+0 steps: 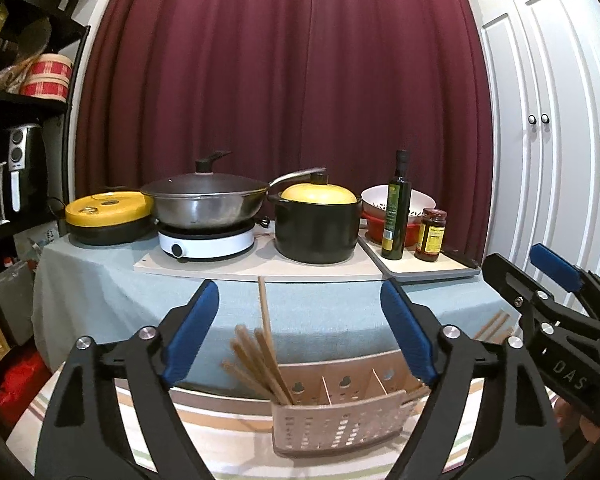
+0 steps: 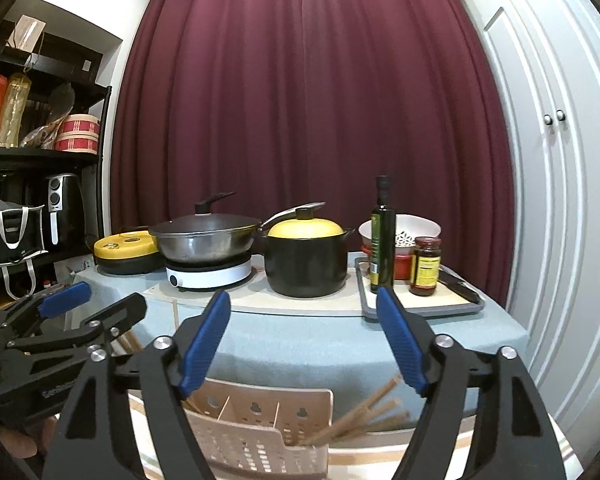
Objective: Organize utensils
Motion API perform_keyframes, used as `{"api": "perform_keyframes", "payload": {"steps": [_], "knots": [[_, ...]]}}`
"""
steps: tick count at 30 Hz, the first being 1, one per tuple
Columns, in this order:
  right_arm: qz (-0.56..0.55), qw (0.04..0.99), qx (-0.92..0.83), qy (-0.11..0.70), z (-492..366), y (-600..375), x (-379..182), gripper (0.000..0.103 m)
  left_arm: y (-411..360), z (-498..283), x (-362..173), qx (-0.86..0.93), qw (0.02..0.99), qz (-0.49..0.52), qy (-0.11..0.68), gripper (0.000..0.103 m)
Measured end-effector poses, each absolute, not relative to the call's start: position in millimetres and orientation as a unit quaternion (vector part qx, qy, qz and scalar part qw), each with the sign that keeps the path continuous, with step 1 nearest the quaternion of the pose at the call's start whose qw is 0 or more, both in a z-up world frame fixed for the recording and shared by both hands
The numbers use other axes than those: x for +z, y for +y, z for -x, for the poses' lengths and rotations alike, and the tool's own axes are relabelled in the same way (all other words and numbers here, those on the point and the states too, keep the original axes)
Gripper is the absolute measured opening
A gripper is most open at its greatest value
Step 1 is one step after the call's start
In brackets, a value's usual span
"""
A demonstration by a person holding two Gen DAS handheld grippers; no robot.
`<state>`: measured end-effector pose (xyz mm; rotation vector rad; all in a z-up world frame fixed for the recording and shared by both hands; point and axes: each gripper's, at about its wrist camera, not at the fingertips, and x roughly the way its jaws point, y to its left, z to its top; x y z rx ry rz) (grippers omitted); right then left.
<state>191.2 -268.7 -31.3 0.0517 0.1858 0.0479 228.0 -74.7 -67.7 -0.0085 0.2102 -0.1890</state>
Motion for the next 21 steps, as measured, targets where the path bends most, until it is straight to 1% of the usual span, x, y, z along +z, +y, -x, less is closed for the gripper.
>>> {"api": "perform_keyframes", "payload": {"steps": [4, 6, 21], "knots": [[-0.03, 0.994, 0.008, 0.102, -166.5, -272.0, -32.0, 0.081, -72.1, -200.5, -68.6, -0.084, 0.991, -0.007, 0.104, 0.09], [-0.033, 0.994, 0.001, 0.109, -155.2, -273.3, -32.9, 0.084, -68.9, -187.0, -69.6, -0.08, 0.991, -0.01, 0.105, 0.091], [-0.03, 0.992, -0.04, 0.118, -70.5, -277.1, -25.5, 0.085, -35.4, -98.5, -66.3, -0.052, 0.992, -0.006, 0.114, 0.092]]}}
